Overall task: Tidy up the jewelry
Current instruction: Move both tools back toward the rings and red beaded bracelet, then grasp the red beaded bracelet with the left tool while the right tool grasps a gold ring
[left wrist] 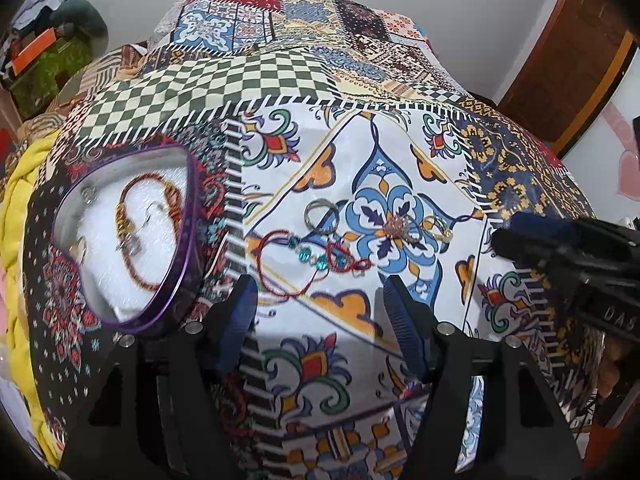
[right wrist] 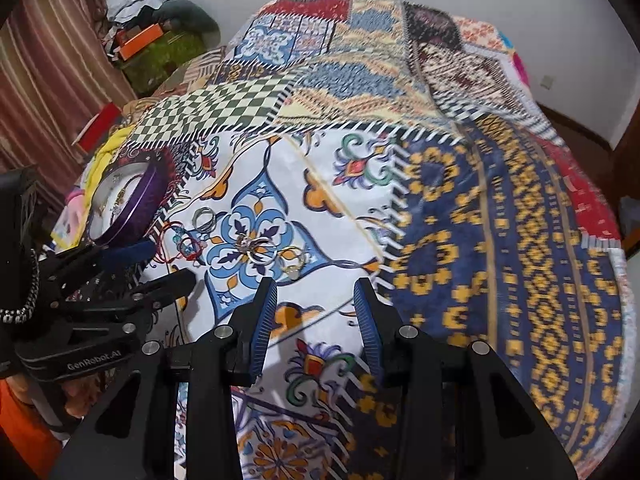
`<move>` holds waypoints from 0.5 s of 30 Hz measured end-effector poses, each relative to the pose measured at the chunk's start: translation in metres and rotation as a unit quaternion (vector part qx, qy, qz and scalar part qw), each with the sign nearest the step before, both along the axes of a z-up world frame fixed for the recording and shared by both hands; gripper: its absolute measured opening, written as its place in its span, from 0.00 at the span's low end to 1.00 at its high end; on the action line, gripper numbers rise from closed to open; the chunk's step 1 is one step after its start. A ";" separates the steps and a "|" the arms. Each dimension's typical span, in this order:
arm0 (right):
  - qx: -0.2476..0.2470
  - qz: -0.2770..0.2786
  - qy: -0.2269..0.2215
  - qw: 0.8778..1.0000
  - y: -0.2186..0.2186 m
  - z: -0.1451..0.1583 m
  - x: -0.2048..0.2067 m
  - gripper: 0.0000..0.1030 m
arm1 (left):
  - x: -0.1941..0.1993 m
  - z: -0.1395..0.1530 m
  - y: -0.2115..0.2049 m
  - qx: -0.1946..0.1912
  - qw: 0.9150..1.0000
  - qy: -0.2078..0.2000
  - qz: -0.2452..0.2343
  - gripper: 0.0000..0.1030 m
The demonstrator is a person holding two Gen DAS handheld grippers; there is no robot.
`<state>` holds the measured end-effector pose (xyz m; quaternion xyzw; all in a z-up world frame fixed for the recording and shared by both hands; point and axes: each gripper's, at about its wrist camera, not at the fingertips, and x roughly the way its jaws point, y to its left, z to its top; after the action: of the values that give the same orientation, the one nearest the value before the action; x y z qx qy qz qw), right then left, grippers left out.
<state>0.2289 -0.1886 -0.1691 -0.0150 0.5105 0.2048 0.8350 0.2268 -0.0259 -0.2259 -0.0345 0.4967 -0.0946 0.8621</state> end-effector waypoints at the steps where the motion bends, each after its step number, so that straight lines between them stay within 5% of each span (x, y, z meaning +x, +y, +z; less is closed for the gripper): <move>1: -0.001 0.002 0.004 1.000 0.002 -0.003 0.002 0.35 | 0.003 -0.001 -0.002 0.000 1.000 -0.002 -0.002 0.63; 8: -0.010 0.014 0.017 1.000 0.012 -0.016 0.009 0.35 | 0.012 -0.006 -0.008 0.009 1.000 -0.020 -0.011 0.60; 15: -0.022 0.033 0.016 0.999 0.025 -0.024 0.014 0.35 | 0.015 -0.006 -0.006 0.001 1.000 -0.026 -0.013 0.32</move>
<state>0.2432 -0.1640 -0.1930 -0.0464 0.5274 0.2210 0.8190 0.2415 -0.0322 -0.2322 -0.0243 0.4743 -0.1061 0.8736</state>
